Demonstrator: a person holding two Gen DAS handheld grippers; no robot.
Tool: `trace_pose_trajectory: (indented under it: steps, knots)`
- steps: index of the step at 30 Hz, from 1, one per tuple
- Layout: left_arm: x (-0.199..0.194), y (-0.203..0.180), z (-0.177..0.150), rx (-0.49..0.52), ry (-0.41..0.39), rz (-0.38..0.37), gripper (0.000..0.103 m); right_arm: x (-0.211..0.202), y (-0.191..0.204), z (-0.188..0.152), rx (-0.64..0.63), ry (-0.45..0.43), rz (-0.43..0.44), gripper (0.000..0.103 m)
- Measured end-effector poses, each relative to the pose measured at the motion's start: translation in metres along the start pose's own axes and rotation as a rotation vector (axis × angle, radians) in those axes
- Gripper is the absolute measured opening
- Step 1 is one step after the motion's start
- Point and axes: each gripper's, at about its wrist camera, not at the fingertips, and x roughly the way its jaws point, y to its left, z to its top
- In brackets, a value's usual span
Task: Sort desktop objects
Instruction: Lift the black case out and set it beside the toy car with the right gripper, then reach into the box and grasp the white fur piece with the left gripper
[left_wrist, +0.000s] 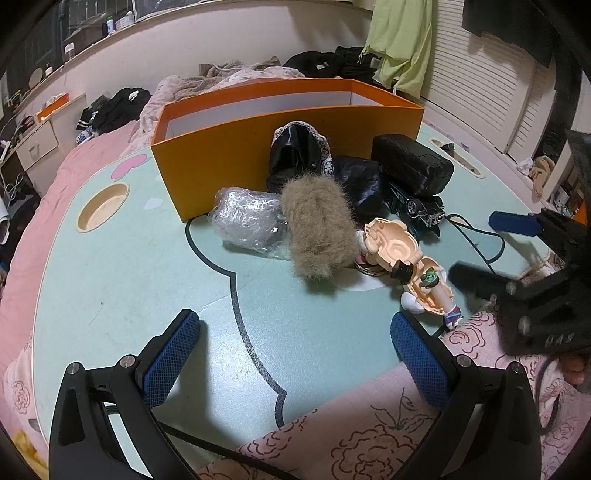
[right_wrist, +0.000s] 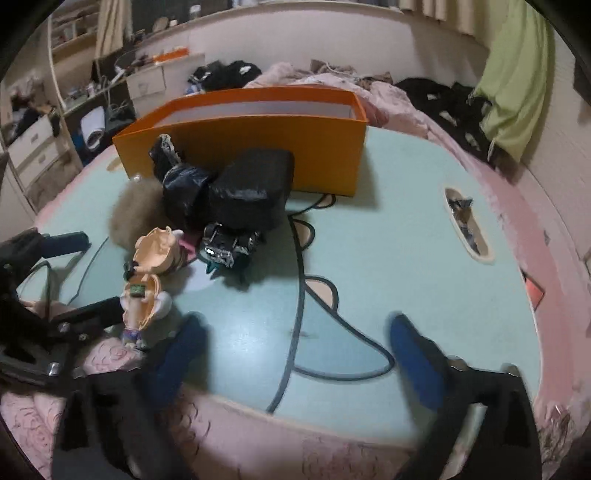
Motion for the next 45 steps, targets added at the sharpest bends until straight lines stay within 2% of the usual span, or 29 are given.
trace_pose_trajectory:
  steps: [15, 17, 19, 22, 26, 28, 30, 32, 34, 36, 38, 40, 42, 45]
  knots:
    - [-0.004, -0.01, -0.009, -0.008, 0.003, 0.008, 0.103, 0.001, -0.008, -0.007, 0.0, -0.023, 0.005, 0.103]
    - [-0.007, -0.007, -0.009, -0.026, 0.011, -0.009, 0.102, 0.001, -0.008, -0.006, 0.0, -0.022, 0.006, 0.103]
    - [-0.02, -0.003, -0.007, -0.057, -0.035, 0.001, 0.1, 0.001, -0.008, -0.007, 0.0, -0.023, 0.006, 0.103]
    - [-0.046, 0.002, 0.009, -0.058, -0.12, -0.023, 0.1, -0.003, -0.005, -0.002, 0.002, -0.025, 0.005, 0.103]
    - [-0.069, 0.009, 0.056, -0.055, -0.172, -0.04, 0.1, -0.003, -0.005, -0.003, 0.001, -0.025, 0.005, 0.103]
    - [-0.065, 0.018, 0.087, -0.087, -0.129, -0.094, 0.1, -0.003, -0.005, -0.003, 0.002, -0.025, 0.005, 0.103]
    - [-0.049, 0.023, 0.115, -0.124, -0.027, -0.15, 0.096, -0.003, -0.005, -0.003, 0.002, -0.025, 0.005, 0.103]
    - [-0.028, 0.028, 0.138, -0.152, 0.085, -0.168, 0.092, -0.004, -0.004, -0.003, 0.002, -0.027, 0.006, 0.103]
    - [-0.009, 0.026, 0.152, -0.155, 0.154, -0.174, 0.092, -0.005, -0.003, -0.001, 0.002, -0.029, 0.007, 0.103]
    - [0.014, 0.028, 0.162, -0.188, 0.245, -0.199, 0.087, -0.006, -0.003, 0.0, 0.003, -0.031, 0.008, 0.103]
    - [0.033, 0.027, 0.164, -0.212, 0.317, -0.228, 0.074, -0.006, -0.003, 0.0, 0.003, -0.033, 0.01, 0.103]
    - [0.051, 0.029, 0.165, -0.237, 0.387, -0.228, 0.067, -0.006, -0.004, 0.001, 0.003, -0.033, 0.01, 0.103]
    - [0.07, 0.03, 0.163, -0.262, 0.449, -0.213, 0.065, -0.006, -0.004, 0.001, 0.003, -0.033, 0.011, 0.103]
    - [0.086, 0.034, 0.162, -0.27, 0.495, -0.168, 0.065, -0.006, -0.003, 0.001, 0.004, -0.035, 0.012, 0.103]
